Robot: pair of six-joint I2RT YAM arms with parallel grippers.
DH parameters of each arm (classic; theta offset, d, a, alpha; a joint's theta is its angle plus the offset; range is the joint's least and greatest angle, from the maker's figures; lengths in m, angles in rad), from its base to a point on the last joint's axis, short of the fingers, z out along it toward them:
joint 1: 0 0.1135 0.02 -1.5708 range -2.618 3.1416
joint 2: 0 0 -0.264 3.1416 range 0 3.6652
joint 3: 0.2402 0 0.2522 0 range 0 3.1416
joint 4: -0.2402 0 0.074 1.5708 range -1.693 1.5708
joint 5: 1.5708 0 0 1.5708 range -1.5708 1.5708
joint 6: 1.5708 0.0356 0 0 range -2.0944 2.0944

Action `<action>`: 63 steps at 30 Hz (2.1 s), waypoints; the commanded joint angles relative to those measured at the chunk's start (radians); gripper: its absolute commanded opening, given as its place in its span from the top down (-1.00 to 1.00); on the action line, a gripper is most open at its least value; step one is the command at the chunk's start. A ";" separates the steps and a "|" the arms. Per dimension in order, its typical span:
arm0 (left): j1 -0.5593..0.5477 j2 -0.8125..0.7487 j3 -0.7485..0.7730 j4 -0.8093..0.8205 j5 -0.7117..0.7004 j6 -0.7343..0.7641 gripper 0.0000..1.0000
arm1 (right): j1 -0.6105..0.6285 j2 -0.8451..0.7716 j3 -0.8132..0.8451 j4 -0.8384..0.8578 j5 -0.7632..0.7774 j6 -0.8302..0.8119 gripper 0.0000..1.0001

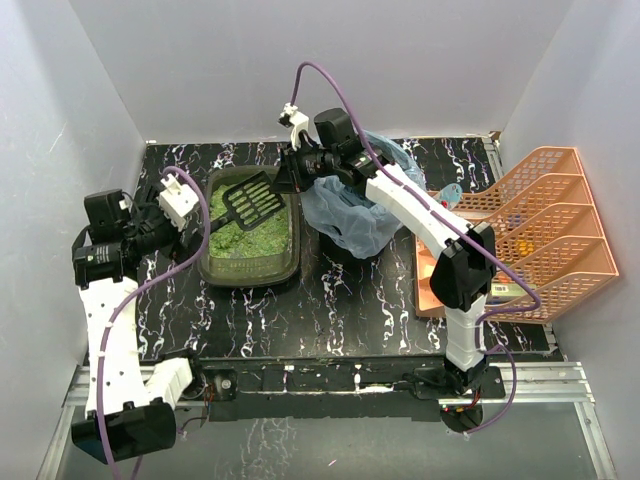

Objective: Clean the litter box

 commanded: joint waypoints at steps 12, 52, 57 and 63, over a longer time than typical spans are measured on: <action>-0.080 0.105 0.016 0.016 0.050 0.253 -0.62 | 0.002 0.003 0.052 0.067 -0.087 0.172 0.85; -0.234 0.077 -0.089 0.175 -0.200 0.150 0.12 | -0.026 -0.002 0.011 0.121 -0.134 0.238 0.85; -0.234 0.074 -0.096 0.183 -0.188 0.162 0.34 | -0.027 0.002 0.008 0.125 -0.143 0.240 0.85; -0.234 0.078 -0.100 0.196 -0.157 0.161 0.70 | -0.028 -0.002 0.000 0.130 -0.152 0.240 0.85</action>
